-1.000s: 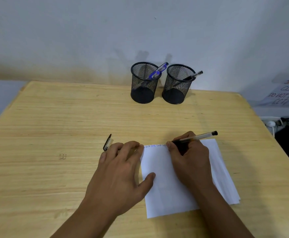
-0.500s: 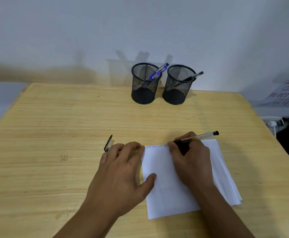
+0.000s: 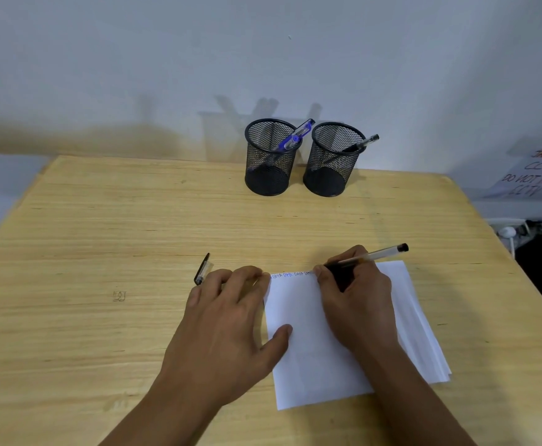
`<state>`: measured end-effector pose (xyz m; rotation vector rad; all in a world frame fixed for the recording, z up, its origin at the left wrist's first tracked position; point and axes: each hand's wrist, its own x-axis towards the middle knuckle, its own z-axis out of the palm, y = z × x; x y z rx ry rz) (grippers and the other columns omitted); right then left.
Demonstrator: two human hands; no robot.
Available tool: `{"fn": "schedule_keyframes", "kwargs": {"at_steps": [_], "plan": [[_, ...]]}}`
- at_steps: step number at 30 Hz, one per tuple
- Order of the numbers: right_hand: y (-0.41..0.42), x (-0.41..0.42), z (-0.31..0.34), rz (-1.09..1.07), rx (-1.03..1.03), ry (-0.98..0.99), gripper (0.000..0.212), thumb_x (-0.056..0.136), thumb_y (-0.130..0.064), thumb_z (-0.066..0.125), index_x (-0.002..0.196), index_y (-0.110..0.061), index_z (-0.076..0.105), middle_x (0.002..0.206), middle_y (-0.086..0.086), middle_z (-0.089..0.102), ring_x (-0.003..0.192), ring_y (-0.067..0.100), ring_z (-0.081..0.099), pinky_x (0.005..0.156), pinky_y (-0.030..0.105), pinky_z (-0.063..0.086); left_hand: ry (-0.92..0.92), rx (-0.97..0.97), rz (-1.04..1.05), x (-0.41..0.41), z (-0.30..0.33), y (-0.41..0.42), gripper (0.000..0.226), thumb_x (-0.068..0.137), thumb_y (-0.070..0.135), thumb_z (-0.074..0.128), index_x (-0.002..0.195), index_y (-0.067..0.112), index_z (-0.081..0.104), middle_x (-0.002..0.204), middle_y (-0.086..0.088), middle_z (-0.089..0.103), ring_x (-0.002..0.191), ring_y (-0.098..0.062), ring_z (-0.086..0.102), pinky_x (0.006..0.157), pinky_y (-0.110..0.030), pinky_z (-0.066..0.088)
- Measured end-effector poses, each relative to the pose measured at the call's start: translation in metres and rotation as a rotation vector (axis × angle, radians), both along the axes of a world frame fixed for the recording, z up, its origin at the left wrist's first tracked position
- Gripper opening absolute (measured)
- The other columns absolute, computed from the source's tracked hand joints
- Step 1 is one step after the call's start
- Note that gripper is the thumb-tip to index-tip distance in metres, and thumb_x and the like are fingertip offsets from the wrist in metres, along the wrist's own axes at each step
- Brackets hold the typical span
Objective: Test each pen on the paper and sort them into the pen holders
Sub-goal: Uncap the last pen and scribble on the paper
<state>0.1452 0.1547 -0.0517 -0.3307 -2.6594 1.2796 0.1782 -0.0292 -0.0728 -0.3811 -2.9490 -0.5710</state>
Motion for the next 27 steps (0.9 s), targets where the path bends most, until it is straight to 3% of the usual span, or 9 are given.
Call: {"fn": "schedule_keyframes", "kwargs": {"at_steps": [6,12,17,27], "plan": [[-0.0001,0.0014,-0.0027,-0.002,-0.024,0.016,0.016,0.089,-0.024,0.069,0.082,-0.028,0.054,0.073,-0.015,0.064,0.069,-0.006,0.061,0.058,0.007,0.041,0.003,-0.001,0.005,0.0001,0.0002,0.0001,0.064,0.078,0.066,0.051,0.131,0.029,0.054,0.132,0.016,0.05,0.119,-0.015,0.04,0.091,-0.037,0.04],[0.0028,0.0001,-0.004,-0.034,-0.071,0.019,0.013,0.088,-0.024,0.07,0.082,-0.025,0.058,0.073,-0.012,0.067,0.072,-0.016,0.059,0.059,-0.001,0.04,-0.01,-0.002,0.003,-0.0002,0.0,0.0001,0.065,0.078,0.066,0.05,0.132,0.03,0.054,0.132,0.017,0.05,0.118,-0.014,0.039,0.092,-0.036,0.039],[0.0007,-0.001,-0.0033,-0.03,-0.036,0.022,0.015,0.088,-0.024,0.069,0.081,-0.028,0.057,0.073,-0.013,0.067,0.068,-0.005,0.062,0.058,0.0,0.041,-0.02,0.003,-0.003,-0.0002,-0.0003,-0.0007,0.065,0.079,0.067,0.048,0.132,0.03,0.053,0.133,0.017,0.048,0.12,-0.014,0.039,0.093,-0.035,0.037],[0.0005,-0.0007,-0.0042,-0.034,-0.028,0.021,0.013,0.088,-0.024,0.068,0.084,-0.025,0.056,0.076,-0.011,0.067,0.071,-0.005,0.061,0.056,0.005,0.04,-0.037,-0.002,-0.005,-0.0008,-0.0003,-0.0009,0.066,0.079,0.068,0.046,0.134,0.031,0.052,0.134,0.019,0.047,0.121,-0.014,0.038,0.096,-0.037,0.037]]}}
